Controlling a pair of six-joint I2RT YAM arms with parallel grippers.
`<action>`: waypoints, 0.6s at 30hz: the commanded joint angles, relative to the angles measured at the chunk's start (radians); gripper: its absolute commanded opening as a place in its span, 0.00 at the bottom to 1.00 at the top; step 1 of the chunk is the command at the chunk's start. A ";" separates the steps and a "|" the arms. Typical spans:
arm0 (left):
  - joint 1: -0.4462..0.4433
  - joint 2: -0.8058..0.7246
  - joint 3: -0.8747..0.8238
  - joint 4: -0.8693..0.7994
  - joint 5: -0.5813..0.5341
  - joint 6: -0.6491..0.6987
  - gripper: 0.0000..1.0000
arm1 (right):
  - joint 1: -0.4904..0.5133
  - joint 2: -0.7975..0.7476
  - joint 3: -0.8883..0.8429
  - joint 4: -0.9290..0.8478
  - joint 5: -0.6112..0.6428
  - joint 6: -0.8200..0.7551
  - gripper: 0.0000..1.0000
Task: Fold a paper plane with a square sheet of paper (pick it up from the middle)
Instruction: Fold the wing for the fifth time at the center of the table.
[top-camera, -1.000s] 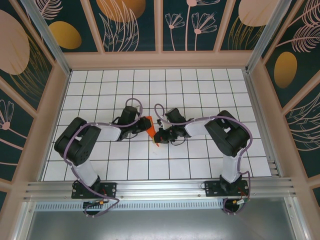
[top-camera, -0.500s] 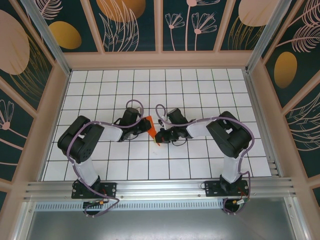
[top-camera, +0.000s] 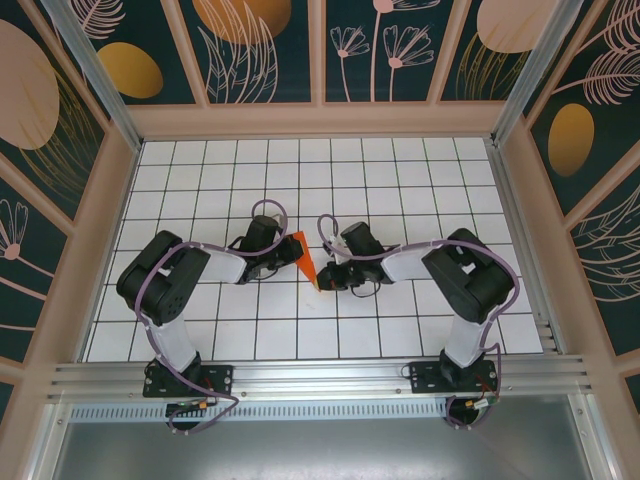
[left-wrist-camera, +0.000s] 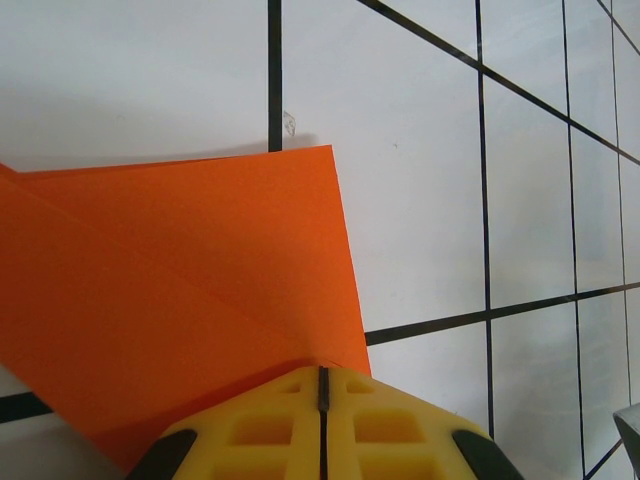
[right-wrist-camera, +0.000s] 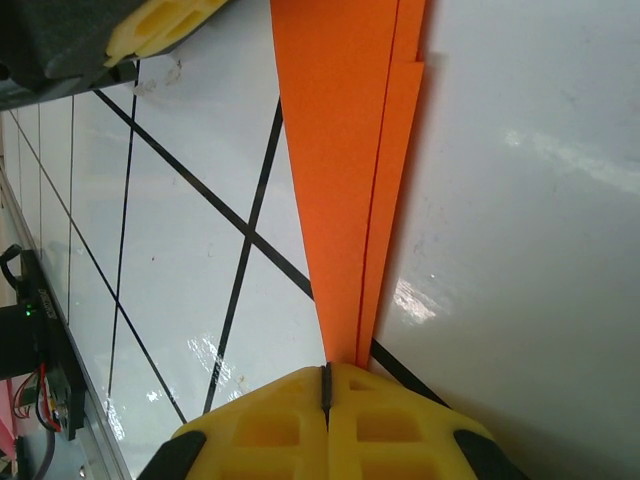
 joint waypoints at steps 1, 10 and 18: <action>0.007 0.080 -0.036 -0.114 -0.106 0.004 0.10 | 0.013 -0.014 -0.066 -0.204 0.024 -0.048 0.06; 0.007 0.069 -0.033 -0.102 -0.080 0.014 0.10 | -0.007 -0.096 0.023 -0.177 0.117 -0.032 0.04; 0.007 0.050 -0.038 -0.099 -0.056 0.036 0.10 | -0.009 -0.114 0.110 -0.098 0.112 -0.016 0.03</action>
